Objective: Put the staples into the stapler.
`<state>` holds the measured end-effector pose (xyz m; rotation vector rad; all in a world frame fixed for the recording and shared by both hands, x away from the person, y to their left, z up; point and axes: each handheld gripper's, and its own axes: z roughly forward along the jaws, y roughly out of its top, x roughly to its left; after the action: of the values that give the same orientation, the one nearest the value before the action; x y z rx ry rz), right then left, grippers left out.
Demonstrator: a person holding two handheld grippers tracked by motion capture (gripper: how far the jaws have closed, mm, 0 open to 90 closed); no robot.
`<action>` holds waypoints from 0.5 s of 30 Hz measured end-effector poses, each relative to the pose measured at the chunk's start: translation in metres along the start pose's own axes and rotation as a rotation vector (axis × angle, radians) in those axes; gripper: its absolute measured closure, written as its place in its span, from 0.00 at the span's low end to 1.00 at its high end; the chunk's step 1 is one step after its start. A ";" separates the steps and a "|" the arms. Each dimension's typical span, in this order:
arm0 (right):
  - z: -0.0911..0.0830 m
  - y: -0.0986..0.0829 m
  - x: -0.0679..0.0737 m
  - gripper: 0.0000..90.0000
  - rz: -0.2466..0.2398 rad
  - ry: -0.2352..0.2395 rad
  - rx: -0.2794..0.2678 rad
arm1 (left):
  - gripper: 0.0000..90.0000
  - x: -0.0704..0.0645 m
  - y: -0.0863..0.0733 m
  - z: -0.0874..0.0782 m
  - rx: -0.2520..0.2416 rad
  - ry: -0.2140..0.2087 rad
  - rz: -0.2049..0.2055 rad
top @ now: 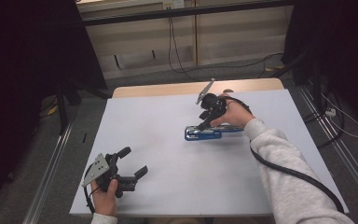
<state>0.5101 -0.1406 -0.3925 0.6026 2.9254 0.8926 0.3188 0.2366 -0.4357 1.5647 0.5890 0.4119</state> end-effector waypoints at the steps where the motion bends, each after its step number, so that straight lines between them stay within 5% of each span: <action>1: -0.002 -0.004 -0.001 0.37 0.017 -0.020 -0.006 | 0.03 0.000 0.000 0.001 0.004 -0.012 -0.008; 15: -0.017 -0.056 0.000 0.17 0.168 -0.100 -0.104 | 0.02 -0.003 0.003 0.014 0.040 -0.033 -0.027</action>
<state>0.4877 -0.1921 -0.4088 0.8694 2.7519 0.9923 0.3246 0.2239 -0.4340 1.5969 0.5949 0.3550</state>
